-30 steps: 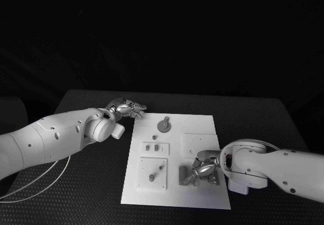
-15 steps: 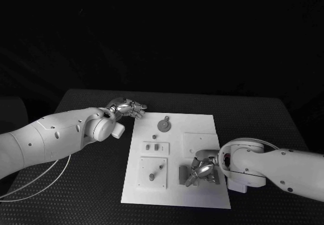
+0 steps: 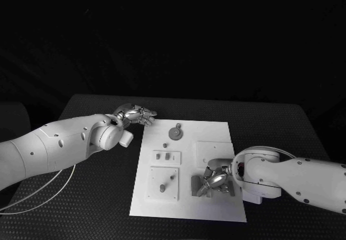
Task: Assemble the parts on the task board
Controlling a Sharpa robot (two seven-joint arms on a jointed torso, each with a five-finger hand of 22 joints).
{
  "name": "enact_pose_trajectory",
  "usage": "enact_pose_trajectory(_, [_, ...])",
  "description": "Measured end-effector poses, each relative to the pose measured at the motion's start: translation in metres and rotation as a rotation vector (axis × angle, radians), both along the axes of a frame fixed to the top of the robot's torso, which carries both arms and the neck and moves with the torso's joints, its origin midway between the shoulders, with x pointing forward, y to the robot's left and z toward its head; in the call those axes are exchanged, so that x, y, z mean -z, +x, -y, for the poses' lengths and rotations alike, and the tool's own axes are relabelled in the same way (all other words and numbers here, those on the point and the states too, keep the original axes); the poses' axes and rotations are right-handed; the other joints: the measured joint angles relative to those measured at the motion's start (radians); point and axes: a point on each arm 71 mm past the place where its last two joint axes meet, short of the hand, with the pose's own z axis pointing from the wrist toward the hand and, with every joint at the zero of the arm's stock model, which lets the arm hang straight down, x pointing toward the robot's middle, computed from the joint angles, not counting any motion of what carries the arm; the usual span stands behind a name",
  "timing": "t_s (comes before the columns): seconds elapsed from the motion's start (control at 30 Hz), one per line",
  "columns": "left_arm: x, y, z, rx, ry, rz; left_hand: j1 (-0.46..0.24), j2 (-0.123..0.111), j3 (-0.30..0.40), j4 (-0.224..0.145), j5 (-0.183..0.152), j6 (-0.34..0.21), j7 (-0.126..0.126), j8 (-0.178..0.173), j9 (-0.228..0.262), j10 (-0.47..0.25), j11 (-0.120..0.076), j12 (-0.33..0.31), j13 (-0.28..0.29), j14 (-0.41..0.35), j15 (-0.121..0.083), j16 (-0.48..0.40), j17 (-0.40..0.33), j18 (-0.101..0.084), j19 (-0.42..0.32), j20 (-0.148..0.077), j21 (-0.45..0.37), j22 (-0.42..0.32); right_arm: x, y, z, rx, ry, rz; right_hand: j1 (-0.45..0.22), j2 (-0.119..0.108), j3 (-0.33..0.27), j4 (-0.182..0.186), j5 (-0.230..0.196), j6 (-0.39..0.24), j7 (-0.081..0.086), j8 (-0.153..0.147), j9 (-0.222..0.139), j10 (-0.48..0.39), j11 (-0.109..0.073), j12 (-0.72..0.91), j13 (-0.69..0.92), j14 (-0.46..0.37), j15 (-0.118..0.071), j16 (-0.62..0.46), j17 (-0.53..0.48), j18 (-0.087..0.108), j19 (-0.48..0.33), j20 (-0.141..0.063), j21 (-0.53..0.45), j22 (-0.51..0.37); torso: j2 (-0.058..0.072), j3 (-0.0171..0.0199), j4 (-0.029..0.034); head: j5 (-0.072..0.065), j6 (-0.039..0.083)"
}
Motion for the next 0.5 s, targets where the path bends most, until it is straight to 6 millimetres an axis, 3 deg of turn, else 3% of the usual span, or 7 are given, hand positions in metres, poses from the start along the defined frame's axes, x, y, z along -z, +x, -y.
enact_pose_trajectory(0.13, [0.0000,0.0000,0.0000,0.000,0.000,0.000,0.000,0.000,0.000,0.000,0.000,0.000,0.000,0.000,0.000,0.000,0.000,0.000,0.000,0.000,0.000,0.000,0.001,0.000,0.000,0.000,0.000,0.000,0.0013,-0.0006,-0.0013,-0.007,-0.002,-0.005,-0.005,0.013,0.024,0.017,0.000,0.001,0.000,0.001,0.000,0.001,-0.001,0.000,0.002,-0.002,-0.003,0.000,0.003,0.000,0.000,0.000,0.000,0.000,0.000,0.0000,-0.0001,0.001,-0.001])
enact_pose_trajectory(0.3, [0.0000,-0.0001,-0.0001,0.001,0.000,0.000,0.000,0.000,0.000,0.000,0.000,0.000,0.000,0.000,0.000,0.000,0.000,0.000,0.000,0.000,0.000,0.000,0.001,0.000,0.000,0.000,0.000,0.001,0.0026,-0.0021,-0.0022,-0.021,-0.007,-0.015,0.019,0.039,0.090,0.005,-0.001,0.007,-0.004,0.001,0.000,0.008,-0.001,0.000,0.006,-0.003,-0.004,0.000,0.006,0.001,0.005,-0.002,0.000,0.000,0.000,0.0000,-0.0004,0.001,-0.001])
enact_pose_trajectory(0.5, [0.0000,-0.0002,0.0004,0.003,-0.001,0.000,0.000,0.000,0.000,0.000,0.000,0.000,0.000,0.000,0.000,0.000,0.000,0.000,0.000,0.000,0.000,0.000,0.002,0.000,0.000,0.000,0.000,0.001,0.0030,-0.0009,-0.0023,-0.031,-0.015,-0.019,0.037,0.020,0.127,-0.020,-0.001,0.009,-0.003,0.001,0.002,0.008,-0.001,0.000,0.011,-0.003,-0.004,0.000,0.007,0.003,0.005,-0.002,0.004,0.000,0.000,0.0000,-0.0007,0.001,-0.001])
